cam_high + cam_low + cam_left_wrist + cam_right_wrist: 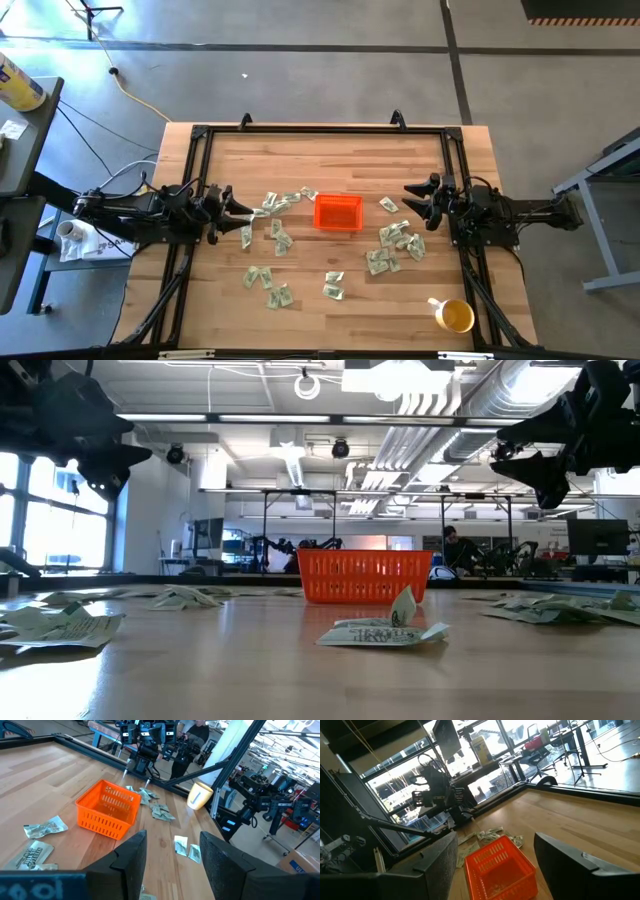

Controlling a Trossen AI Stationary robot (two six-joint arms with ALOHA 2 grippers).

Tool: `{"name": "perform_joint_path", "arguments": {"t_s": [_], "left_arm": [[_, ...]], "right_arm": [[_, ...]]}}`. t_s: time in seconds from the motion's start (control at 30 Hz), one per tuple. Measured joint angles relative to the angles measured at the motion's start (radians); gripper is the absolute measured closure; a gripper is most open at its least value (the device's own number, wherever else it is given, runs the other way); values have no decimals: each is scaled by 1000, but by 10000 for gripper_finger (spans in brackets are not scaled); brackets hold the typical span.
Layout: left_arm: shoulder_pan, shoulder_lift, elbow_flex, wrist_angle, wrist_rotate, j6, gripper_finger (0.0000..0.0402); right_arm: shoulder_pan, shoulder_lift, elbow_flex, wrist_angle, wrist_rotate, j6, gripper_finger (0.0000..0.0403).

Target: Pick and place Stevia / Truvia into bins

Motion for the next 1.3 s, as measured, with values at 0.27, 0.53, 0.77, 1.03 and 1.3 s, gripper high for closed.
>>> {"name": "perform_joint_path", "arguments": {"t_s": [0.27, 0.53, 0.77, 1.03, 1.3], "left_arm": [[0, 0, 0, 0, 0, 0, 186], [0, 0, 0, 15, -10, -19, 186], [0, 0, 1, 102, -14, -545, 186], [0, 0, 1, 108, -133, -571, 186], [0, 0, 1, 108, -433, -618, 186]], "right_arm": [[0, 0, 0, 0, 0, 0, 151], [0, 0, 0, 0, 0, 0, 151], [0, 0, 0, 0, 0, 0, 151], [-2, 1, -3, 75, 222, -67, 151], [-2, 1, -3, 345, 553, 333, 151]]}}
